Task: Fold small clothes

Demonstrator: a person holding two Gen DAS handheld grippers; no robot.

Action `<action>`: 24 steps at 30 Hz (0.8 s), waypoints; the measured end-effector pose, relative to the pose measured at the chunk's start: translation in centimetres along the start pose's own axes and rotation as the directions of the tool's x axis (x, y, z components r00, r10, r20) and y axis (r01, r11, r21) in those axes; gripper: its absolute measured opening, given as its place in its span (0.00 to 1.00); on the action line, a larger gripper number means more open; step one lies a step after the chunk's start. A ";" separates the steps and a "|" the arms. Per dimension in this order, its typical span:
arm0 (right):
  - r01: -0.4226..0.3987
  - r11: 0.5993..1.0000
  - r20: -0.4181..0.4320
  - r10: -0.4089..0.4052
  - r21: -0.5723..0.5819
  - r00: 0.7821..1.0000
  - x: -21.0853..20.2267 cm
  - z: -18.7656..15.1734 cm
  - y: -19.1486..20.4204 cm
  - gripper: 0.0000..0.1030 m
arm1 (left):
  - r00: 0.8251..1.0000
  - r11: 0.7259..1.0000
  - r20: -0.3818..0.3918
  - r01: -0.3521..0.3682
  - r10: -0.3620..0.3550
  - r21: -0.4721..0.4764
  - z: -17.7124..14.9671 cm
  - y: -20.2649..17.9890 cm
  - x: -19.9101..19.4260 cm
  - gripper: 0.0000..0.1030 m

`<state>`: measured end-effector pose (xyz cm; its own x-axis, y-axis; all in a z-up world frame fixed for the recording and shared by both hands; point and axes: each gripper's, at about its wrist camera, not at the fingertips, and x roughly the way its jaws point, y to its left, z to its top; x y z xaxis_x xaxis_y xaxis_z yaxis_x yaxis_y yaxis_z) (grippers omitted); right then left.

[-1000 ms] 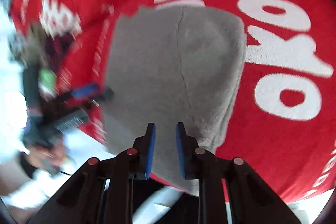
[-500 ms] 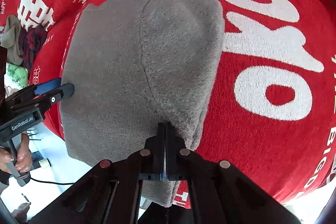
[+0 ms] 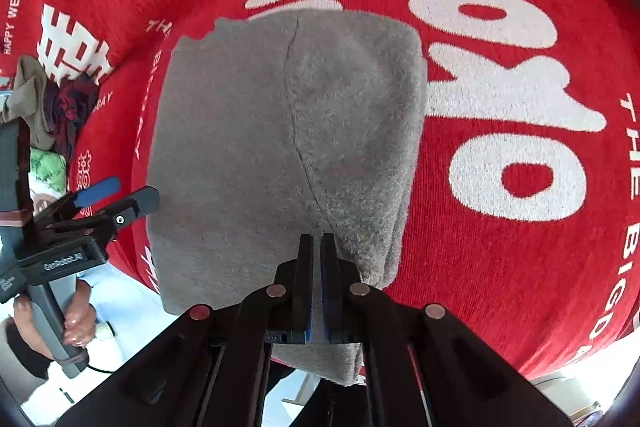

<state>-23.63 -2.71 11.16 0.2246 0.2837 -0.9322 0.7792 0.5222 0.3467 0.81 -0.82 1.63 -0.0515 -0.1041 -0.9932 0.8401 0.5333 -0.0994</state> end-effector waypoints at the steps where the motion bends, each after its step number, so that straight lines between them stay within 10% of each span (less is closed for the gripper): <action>1: 0.002 1.000 0.003 -0.002 0.007 1.000 -0.1 0.1 0.0 0.04 | 1.000 1.000 0.005 -0.003 0.003 -0.008 0.0 0.1 -0.1 1.00; 3: 0.000 1.000 0.011 0.000 0.024 1.000 -0.4 0.3 0.0 0.09 | 0.999 0.999 0.023 -0.036 0.037 -0.029 0.1 0.2 -0.5 1.00; 7: 0.004 0.999 0.037 -0.006 0.043 0.999 -0.8 0.5 0.1 0.55 | 0.997 0.997 0.015 -0.071 0.071 -0.035 0.3 0.4 -0.6 1.00; 17: 0.023 0.995 0.052 -0.028 0.101 0.998 -1.4 0.7 0.3 0.68 | 0.990 0.990 0.038 -0.139 0.138 0.035 0.0 -1.1 -1.3 1.00; 24: 0.057 0.991 0.050 -0.063 0.119 0.997 -2.7 -0.2 1.1 0.78 | 0.999 0.999 0.009 -0.040 0.040 0.003 -0.1 -1.4 -3.2 1.00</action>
<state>-23.47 -2.78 14.10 0.2043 0.2095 -0.9562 0.8547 0.4381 0.2786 -0.23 -1.12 4.96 -0.0131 -0.0907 -0.9958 0.8431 0.5344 -0.0597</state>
